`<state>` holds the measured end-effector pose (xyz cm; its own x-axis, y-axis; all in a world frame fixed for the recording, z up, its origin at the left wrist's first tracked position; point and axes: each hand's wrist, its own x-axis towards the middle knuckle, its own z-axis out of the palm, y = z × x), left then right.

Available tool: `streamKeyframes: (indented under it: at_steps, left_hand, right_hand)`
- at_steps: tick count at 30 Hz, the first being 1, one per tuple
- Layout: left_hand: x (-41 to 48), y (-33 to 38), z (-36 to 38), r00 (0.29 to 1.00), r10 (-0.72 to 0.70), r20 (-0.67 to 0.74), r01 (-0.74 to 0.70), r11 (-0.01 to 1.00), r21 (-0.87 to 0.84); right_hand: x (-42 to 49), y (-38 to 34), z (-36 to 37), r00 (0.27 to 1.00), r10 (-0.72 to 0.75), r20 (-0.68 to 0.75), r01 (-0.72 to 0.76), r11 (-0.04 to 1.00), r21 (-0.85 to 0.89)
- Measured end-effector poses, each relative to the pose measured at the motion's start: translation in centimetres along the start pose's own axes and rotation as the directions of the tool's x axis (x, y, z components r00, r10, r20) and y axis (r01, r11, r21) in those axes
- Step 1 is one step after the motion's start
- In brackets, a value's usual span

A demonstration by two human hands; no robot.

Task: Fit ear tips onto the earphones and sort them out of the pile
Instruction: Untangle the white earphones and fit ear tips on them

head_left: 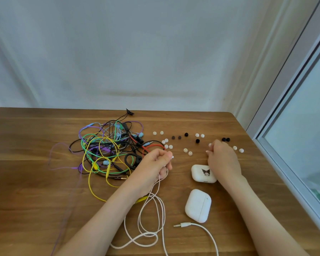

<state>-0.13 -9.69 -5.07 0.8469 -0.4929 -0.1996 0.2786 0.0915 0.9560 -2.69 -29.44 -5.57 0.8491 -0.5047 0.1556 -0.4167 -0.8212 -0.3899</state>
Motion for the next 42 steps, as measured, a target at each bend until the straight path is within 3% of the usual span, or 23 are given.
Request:
streamKeyframes:
  at_steps: [3,6,10,16,38,42]
  left_hand:
    - [0.1,-0.2,-0.1,1.000,0.001,0.003,-0.001,1.000,-0.001]
    - [0.1,-0.2,0.0,1.000,0.002,-0.003,-0.002,0.999,0.036]
    - [0.2,-0.2,0.1,1.000,0.010,-0.010,-0.010,1.000,0.007]
    - [0.2,-0.3,-0.1,1.000,-0.003,-0.025,0.003,1.000,-0.027]
    - [0.3,-0.3,-0.2,0.999,0.032,0.016,-0.032,0.999,0.013]
    - [0.2,-0.3,0.0,0.998,0.060,0.012,-0.060,0.998,0.011]
  right_hand:
    - [-0.2,-0.2,-0.3,0.999,-0.050,-0.016,0.051,0.995,0.087]
    - [-1.3,-1.7,-1.1,0.992,-0.118,-0.042,0.125,0.896,0.427]
    - [-2.8,-4.3,-1.1,0.961,-0.248,0.123,0.109,0.748,0.654]
    - [-2.7,-4.2,-1.2,0.907,-0.326,0.268,0.063,0.731,0.679]
    - [-2.6,-4.2,-1.3,0.865,-0.334,0.374,0.011,0.759,0.651]
    - [-2.8,-4.1,-1.5,0.848,-0.361,0.389,-0.016,0.716,0.698]
